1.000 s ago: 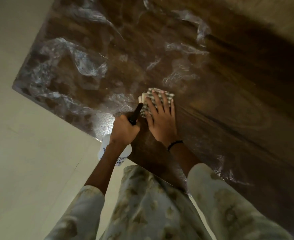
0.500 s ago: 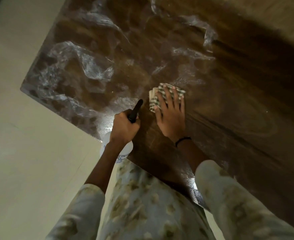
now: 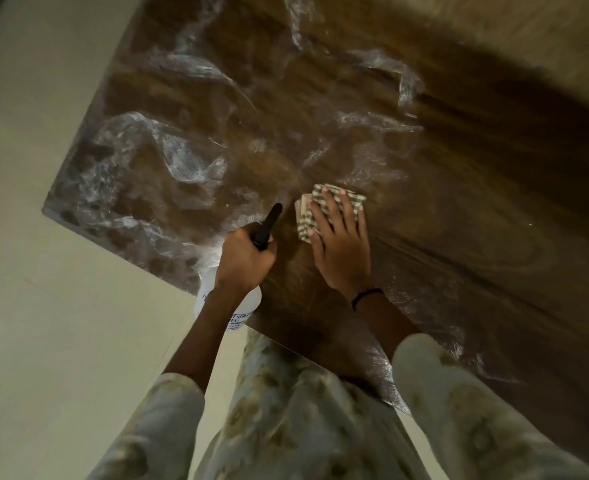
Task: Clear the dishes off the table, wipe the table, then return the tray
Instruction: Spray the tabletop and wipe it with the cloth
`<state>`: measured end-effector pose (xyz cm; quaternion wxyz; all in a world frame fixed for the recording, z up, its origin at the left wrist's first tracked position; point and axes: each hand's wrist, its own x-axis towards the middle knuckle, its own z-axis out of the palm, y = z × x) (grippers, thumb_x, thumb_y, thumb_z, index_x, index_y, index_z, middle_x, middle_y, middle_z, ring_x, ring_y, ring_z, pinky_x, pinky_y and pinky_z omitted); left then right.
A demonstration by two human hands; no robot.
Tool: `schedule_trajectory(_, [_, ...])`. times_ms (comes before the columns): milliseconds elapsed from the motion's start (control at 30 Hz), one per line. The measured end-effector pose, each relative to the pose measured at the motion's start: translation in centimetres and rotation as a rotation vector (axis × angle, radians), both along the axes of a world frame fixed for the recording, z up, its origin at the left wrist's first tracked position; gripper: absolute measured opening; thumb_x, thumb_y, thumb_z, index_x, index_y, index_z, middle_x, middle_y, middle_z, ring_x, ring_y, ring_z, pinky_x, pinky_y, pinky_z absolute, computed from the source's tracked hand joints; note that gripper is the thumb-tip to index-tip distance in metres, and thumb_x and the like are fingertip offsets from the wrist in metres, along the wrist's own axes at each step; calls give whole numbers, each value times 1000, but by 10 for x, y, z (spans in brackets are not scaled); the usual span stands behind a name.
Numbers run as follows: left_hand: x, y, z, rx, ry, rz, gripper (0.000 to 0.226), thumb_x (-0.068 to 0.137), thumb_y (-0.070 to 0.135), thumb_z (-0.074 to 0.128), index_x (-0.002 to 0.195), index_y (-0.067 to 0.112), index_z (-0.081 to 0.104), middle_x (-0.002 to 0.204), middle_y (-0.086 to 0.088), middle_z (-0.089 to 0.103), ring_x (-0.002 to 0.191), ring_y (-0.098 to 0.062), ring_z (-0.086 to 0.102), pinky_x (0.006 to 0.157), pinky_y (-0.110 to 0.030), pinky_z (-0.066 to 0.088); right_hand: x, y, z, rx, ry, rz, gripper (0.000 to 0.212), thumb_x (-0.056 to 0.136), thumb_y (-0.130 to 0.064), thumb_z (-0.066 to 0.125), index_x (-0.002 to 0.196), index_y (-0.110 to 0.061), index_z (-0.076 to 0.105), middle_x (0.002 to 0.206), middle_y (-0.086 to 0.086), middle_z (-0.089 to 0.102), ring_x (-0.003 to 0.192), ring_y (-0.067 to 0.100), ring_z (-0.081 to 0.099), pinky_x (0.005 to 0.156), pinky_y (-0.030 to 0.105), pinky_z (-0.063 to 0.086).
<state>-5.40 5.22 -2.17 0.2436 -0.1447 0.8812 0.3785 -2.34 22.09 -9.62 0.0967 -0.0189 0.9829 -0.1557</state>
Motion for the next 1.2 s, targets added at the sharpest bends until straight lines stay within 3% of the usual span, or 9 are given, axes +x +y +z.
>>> schedule_trajectory(67, [-3,-1,0,-5,1,-7,11,82,10,62,75,13,54,55,2,47,49,-13,41,48,-22,32,-7,-24,-2,-36,-2,34,49,99,-34,36,147,-22,36,158,5,27,148,29,16,119,52,13])
schedule_trajectory(167, [-6,1,-1,1,-22,-33,9,79,6,63,73,5,56,57,-11,51,49,-22,39,48,-27,31,11,-45,-2,-88,-12,176,46,99,-34,33,141,-19,45,154,8,36,146,30,22,118,54,17])
schedule_trajectory(300, [-13,12,-4,16,-73,-157,7,79,7,61,80,0,61,58,-13,52,46,-24,41,48,-28,32,48,-12,-8,-88,-3,308,44,100,-35,38,142,-25,42,151,4,41,145,25,25,118,47,18])
schedule_trajectory(400, [-23,30,-2,8,-79,-220,17,82,12,62,90,-2,64,62,-12,55,56,-31,56,51,-27,37,53,34,-8,-14,1,185,49,99,-37,38,148,-27,34,156,2,31,146,25,22,118,48,19])
schedule_trajectory(533, [-40,60,3,17,-91,-330,11,84,11,60,88,3,64,67,-6,53,65,-27,60,57,-32,47,36,76,-2,71,-41,-149,51,100,-38,35,149,-26,31,159,3,25,148,26,17,119,48,16])
schedule_trajectory(633, [-50,82,7,14,-79,-369,6,83,13,59,81,8,58,80,-10,55,82,-30,61,69,-34,48,31,82,-2,83,-53,-185,52,101,-39,33,151,-27,27,160,1,20,149,24,12,120,47,14])
schedule_trajectory(733, [-56,97,12,-18,-68,-370,23,82,14,60,100,0,61,97,-17,61,91,-29,60,74,-32,45,33,78,-3,72,-43,-195,52,101,-40,29,151,-26,27,160,2,20,149,25,13,119,48,15])
schedule_trajectory(933, [-65,106,11,-8,-91,-413,27,84,17,61,105,1,58,97,-13,58,85,-25,59,68,-30,44,33,83,-4,50,-48,-170,52,101,-42,27,151,-26,27,160,2,20,149,24,12,119,48,15])
schedule_trajectory(1200, [-82,87,-9,23,-103,-374,14,81,11,59,84,0,52,67,-5,52,53,-13,50,47,-24,40,-23,106,-4,42,-9,-359,52,101,-38,28,151,-24,27,161,3,18,150,26,7,120,51,10])
